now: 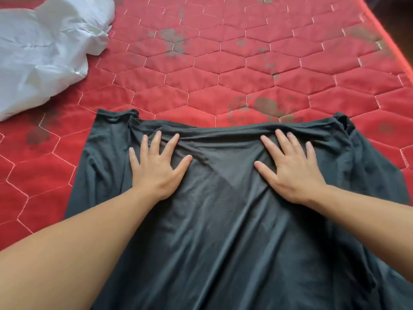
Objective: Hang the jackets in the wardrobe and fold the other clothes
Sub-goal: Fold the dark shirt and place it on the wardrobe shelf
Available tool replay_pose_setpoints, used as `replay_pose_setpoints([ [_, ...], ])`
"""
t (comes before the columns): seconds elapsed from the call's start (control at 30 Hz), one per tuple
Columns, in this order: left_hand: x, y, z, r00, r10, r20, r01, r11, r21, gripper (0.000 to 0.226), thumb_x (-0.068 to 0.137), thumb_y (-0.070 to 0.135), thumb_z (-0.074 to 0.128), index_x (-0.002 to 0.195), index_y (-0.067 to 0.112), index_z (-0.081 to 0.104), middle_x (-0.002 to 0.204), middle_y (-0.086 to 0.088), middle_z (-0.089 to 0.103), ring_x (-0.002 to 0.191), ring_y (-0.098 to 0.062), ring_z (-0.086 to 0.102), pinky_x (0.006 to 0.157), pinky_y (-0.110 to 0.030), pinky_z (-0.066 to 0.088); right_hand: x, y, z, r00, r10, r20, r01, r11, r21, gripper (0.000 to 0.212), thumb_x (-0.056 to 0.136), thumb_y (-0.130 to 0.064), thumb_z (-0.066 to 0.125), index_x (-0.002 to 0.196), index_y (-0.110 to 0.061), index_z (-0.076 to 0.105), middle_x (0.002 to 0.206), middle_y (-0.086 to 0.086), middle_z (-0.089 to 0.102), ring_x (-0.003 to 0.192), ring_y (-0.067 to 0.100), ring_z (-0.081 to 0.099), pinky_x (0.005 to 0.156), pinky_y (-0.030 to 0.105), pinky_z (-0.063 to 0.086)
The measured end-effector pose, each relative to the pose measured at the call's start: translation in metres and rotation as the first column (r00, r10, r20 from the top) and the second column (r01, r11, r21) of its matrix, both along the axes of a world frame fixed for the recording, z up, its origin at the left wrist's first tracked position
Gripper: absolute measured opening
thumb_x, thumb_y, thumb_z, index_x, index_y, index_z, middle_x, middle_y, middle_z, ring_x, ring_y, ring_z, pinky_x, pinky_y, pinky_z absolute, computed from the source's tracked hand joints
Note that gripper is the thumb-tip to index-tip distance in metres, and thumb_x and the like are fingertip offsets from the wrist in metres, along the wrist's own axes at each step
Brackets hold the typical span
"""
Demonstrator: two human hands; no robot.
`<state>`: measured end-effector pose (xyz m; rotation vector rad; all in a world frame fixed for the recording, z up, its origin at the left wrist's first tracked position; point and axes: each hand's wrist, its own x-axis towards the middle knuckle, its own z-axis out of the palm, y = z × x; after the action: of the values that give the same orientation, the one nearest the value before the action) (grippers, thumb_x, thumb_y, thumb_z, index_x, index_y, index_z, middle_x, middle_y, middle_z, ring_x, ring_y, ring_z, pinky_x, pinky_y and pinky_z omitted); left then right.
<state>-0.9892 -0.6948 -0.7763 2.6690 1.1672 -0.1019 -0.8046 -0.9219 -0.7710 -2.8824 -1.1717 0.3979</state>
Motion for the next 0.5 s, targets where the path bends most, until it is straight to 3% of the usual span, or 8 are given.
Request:
replay_pose_setpoints([
  [0.1,0.010,0.014,0.000,0.995,-0.018,-0.097,0.016,1.000,-0.021,0.077,0.082,0.082,0.017,0.150,0.051,-0.001,0.164,0.006,-0.011,0.150,-0.025,-0.015,0.119,-0.052,-0.010,0.017,0.007,0.000,0.999,-0.036,-0.007,0.036,0.999,-0.003,0.079,0.083,-0.079,0.014,0.152,-0.044,0.001,0.164,-0.003,-0.007,0.150,0.018,-0.007,0.120,0.051,-0.003],
  [0.33,0.018,0.032,-0.004,0.995,-0.013,-0.101,0.018,0.999,0.042,0.082,0.079,0.085,0.013,0.151,0.049,-0.002,0.164,0.006,-0.010,0.150,-0.024,-0.013,0.121,-0.047,-0.008,0.036,0.013,-0.005,0.996,-0.063,0.058,0.061,0.998,0.034,0.093,0.068,-0.085,0.005,0.152,-0.045,0.003,0.164,-0.002,-0.003,0.150,0.017,-0.003,0.120,0.046,-0.002],
  [0.5,0.017,0.026,0.003,0.995,-0.010,-0.102,0.008,1.000,-0.021,0.074,0.086,0.078,0.017,0.152,0.048,-0.001,0.164,0.004,-0.012,0.150,-0.022,-0.015,0.119,-0.052,-0.010,0.040,0.017,0.001,0.998,-0.061,0.012,0.061,0.997,-0.056,0.080,0.085,-0.079,0.017,0.153,-0.041,-0.001,0.164,0.000,-0.008,0.150,0.019,-0.008,0.120,0.049,-0.004],
])
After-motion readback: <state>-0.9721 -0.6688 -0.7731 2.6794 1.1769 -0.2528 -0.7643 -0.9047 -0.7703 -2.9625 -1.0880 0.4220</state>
